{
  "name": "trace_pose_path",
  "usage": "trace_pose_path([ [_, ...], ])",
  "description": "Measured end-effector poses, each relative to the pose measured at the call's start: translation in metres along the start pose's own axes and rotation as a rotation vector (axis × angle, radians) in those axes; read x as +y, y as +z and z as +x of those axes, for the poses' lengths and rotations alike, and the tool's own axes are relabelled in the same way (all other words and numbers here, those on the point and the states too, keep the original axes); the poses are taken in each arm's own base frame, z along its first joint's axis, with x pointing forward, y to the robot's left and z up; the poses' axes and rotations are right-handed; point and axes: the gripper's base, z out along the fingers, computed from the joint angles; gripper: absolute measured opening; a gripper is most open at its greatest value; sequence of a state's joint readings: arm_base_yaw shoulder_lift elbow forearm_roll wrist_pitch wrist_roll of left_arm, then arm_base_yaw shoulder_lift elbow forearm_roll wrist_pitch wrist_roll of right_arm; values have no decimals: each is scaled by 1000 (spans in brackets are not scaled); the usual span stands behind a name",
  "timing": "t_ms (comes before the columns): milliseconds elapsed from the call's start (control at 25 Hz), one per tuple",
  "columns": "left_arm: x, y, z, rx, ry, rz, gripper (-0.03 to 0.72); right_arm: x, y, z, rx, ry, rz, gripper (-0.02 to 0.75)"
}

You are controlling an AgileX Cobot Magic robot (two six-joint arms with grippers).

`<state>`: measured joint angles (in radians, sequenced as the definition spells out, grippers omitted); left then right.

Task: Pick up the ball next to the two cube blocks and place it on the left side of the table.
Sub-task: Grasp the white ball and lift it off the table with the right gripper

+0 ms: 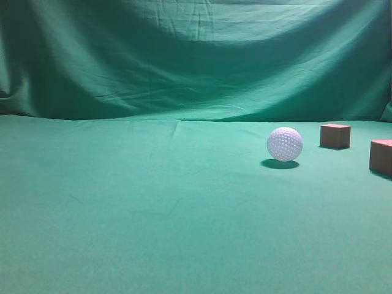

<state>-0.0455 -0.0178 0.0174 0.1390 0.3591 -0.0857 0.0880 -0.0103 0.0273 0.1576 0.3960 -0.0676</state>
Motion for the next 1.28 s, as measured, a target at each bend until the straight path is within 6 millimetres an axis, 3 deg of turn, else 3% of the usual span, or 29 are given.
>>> trace_pose_path([
  [1040,0,0,0,0,0,0,0,0,0,0,0,0,0,0],
  [1120,0,0,0,0,0,0,0,0,0,0,0,0,0,48],
  [1280,0,0,0,0,0,0,0,0,0,-4,-44,22,-3,48],
])
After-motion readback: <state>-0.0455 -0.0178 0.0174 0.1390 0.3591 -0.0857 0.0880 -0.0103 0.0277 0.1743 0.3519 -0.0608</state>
